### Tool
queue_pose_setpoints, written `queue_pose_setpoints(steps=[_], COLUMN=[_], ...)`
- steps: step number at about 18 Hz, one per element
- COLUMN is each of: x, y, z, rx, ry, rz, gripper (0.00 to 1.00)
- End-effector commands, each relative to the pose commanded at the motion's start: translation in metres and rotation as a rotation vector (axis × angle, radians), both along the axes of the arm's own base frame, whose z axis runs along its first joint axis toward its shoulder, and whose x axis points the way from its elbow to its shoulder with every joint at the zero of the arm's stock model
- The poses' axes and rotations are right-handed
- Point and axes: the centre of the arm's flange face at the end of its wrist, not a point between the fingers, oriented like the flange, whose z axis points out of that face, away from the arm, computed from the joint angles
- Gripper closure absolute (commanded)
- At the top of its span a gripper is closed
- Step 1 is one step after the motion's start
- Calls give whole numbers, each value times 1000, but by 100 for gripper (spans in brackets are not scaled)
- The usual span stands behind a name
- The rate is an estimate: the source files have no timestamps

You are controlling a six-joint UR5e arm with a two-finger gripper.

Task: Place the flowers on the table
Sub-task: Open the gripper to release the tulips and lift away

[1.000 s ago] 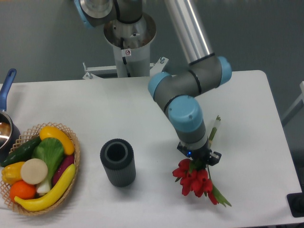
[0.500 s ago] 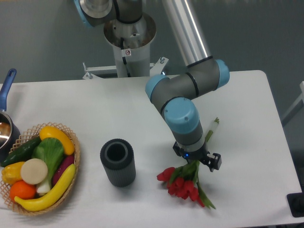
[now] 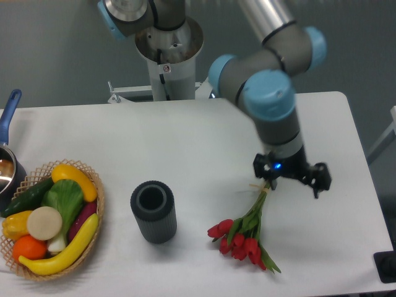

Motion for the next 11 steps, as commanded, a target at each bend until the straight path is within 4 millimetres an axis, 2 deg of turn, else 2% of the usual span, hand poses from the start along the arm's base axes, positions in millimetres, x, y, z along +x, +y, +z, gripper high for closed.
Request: queue_pose_setpoints(steps=[1,2,3,9,11], x=[0,-6,-3,-9,-10], y=[-5,-23,-37,-109,-116], z=[7,16,28,56,59], rx=[-23,-52,-60,36,59], ry=[-26,-63,-77,-156,-158], rz=[-23,-57,-87,-225,-223], gripper=[0,0,0,0,0])
